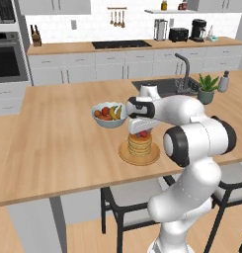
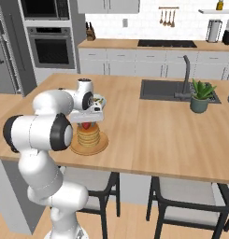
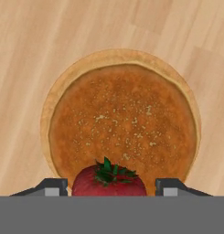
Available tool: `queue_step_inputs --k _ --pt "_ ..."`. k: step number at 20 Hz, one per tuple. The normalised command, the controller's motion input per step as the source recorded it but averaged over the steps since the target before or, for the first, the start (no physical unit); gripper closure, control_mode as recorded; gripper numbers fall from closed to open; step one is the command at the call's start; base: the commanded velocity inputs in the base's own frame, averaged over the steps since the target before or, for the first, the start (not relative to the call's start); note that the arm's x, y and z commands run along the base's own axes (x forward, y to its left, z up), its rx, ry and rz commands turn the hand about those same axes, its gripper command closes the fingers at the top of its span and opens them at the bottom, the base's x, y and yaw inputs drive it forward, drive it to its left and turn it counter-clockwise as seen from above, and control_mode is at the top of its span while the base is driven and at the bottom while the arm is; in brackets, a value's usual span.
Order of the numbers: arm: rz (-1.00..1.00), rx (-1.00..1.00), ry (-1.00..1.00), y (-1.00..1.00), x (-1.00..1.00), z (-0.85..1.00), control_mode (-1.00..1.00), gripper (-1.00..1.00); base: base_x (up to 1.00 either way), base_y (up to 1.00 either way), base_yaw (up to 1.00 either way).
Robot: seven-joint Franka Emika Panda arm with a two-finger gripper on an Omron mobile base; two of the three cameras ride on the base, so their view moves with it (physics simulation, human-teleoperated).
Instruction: Take the strawberry from the fridge and place it on top of the pancake, located on the dining counter.
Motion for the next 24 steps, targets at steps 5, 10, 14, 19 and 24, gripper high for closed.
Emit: queue_step_inputs --k 5,10,14,19,24 --pt "0.00 0.00 -0.02 0.00 0.00 0.00 -1.00 -1.00 0.00 0.00 0.00" --pt "0.00 0.00 -0.06 0.00 0.00 0.13 -1.00 -1.00 0.00 0.00 0.00" --pt "0.00 -0.01 -0.14 0.00 -0.24 0.63 -1.00 -1.00 0.00 0.00 0.00" --pt "0.00 0.05 -0.20 -0.32 -0.83 0.59 -1.00 -1.00 0.00 0.00 0.00" --pt "0.00 0.24 -0.29 -0.83 -1.00 0.46 -1.00 -1.00 0.00 0.00 0.00"
